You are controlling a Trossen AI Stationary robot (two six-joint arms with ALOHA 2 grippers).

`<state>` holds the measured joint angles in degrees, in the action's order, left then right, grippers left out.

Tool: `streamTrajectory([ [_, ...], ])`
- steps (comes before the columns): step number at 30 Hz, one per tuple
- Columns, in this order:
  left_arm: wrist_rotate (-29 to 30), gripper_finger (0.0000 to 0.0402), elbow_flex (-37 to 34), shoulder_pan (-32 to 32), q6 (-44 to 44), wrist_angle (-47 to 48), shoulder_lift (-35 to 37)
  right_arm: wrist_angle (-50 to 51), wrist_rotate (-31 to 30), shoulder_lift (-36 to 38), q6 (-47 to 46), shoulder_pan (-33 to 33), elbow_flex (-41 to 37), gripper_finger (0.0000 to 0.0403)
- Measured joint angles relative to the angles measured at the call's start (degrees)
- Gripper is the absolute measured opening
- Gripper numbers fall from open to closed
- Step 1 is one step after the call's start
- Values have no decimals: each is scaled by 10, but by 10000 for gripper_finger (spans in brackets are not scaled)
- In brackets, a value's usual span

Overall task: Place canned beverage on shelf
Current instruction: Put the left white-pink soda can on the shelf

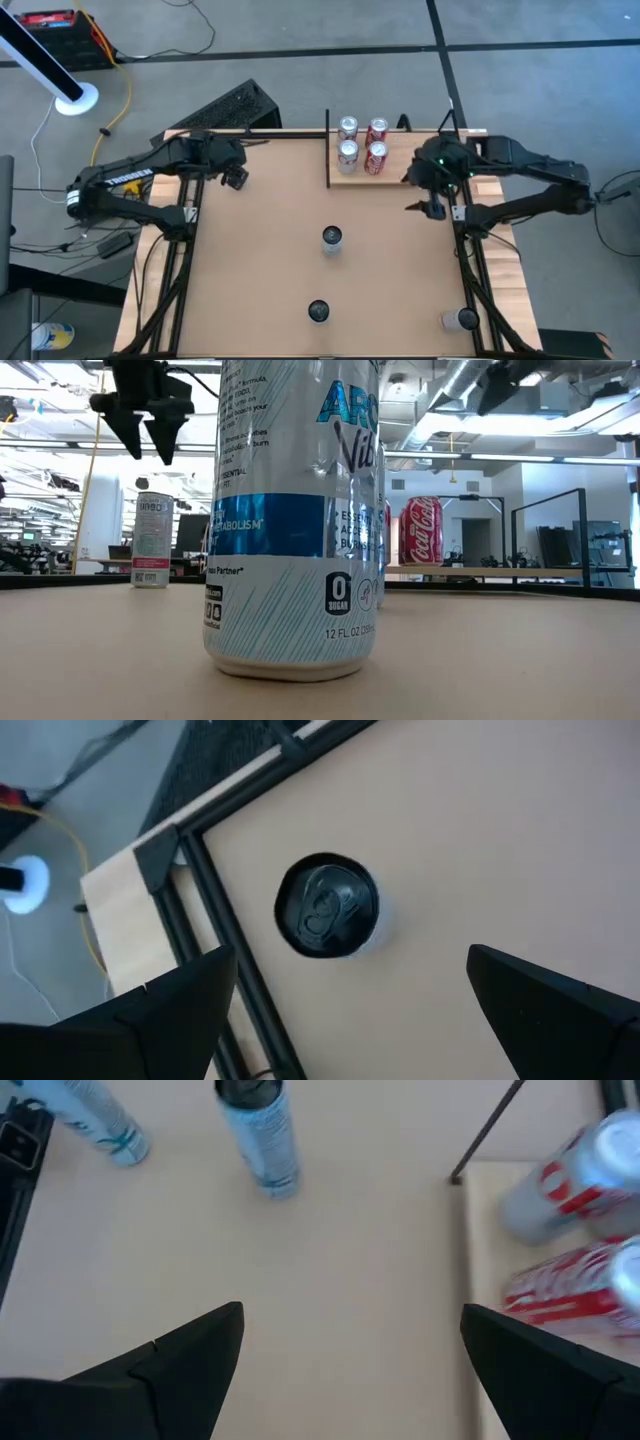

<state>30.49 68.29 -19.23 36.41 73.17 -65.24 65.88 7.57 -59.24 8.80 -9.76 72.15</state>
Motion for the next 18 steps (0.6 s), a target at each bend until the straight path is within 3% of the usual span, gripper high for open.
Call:
streamTrajectory([
  [9, -11, 381, -4, -80, -40, -32, -5, -78, -1, 64, -33, 38, -110, 395],
  [15, -72, 381, -49, -125, -98, -94, -5, -88, -1, 68, -34, 51, -117, 395],
  [18, -74, 381, -78, -141, -114, -127, -5, -91, -1, 68, -34, 53, -117, 395],
])
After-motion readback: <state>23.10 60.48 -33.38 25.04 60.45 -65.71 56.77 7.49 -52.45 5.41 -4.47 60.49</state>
